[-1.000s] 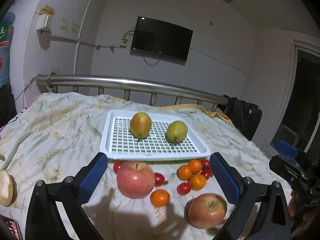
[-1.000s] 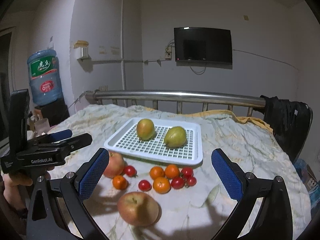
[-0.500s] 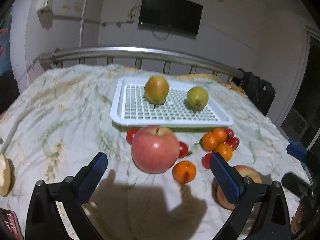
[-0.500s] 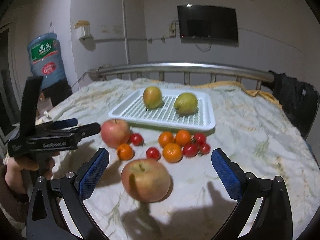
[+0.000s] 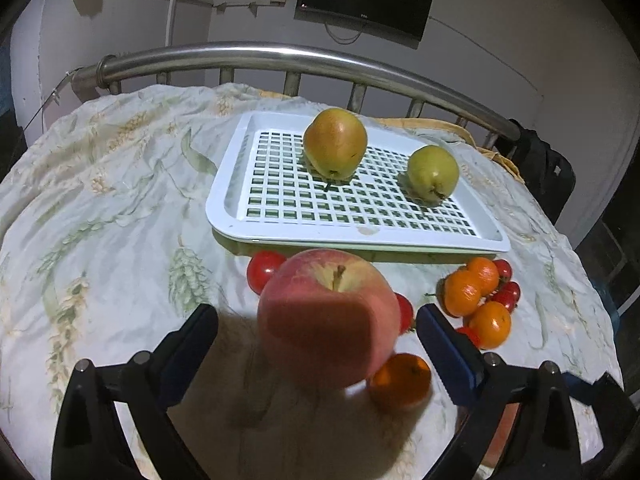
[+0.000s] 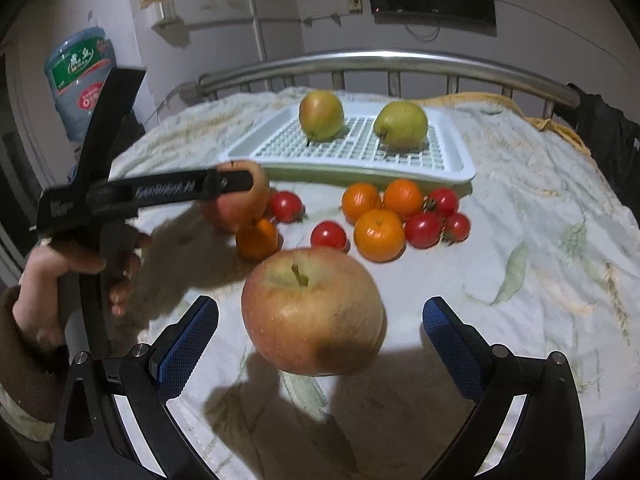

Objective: Organize fruits
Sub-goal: 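Grasp a red apple with the left gripper while the right gripper grasps the other apple, then lift both held red apples and carry them over the tray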

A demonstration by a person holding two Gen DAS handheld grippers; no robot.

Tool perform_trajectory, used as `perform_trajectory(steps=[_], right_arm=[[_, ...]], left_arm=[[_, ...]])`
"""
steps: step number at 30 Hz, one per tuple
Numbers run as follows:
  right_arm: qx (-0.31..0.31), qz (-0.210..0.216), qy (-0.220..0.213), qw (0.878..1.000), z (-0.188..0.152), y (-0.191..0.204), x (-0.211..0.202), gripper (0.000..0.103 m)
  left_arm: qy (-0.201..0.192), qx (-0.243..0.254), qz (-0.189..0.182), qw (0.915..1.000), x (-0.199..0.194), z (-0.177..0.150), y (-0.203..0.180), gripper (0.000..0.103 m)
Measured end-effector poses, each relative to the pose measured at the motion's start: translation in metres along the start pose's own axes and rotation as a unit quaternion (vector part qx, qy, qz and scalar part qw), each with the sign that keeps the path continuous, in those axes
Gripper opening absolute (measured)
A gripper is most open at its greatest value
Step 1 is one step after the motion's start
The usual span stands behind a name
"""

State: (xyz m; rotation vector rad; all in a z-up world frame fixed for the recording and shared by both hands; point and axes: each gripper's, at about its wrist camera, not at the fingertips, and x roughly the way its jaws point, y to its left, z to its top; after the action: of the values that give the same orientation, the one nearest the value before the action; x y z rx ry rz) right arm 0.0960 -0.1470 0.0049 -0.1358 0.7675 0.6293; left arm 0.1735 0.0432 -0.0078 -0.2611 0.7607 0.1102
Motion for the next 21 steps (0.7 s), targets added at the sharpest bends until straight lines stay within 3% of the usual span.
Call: perform_trajectory(steps=[6,12,16,21], right_arm=[[-0.007,-0.002,0.02,1.0,-0.003,0.001,0.015,0.101],[-0.007,-0.004,0.03,1.0,-0.003,0.001,0.023,0.087],[-0.01,0.003,0.035,0.999,-0.003,0.002,0.027,0.08],[-0.012,0.0,0.033,0.999,-0.003,0.004,0.029,0.08]], left_arm=[[0.009,-0.015,-0.014,0.9998,0.013,0.005,0.003,0.09],[0.02,-0.017,-0.032,0.9991,0.023,0.006,0.001,0.079],[0.018,-0.016,-0.034,0.9992,0.024,0.007,0.0,0.079],[0.025,-0.021,-0.043,0.9985,0.028,0.006,0.002,0.079]])
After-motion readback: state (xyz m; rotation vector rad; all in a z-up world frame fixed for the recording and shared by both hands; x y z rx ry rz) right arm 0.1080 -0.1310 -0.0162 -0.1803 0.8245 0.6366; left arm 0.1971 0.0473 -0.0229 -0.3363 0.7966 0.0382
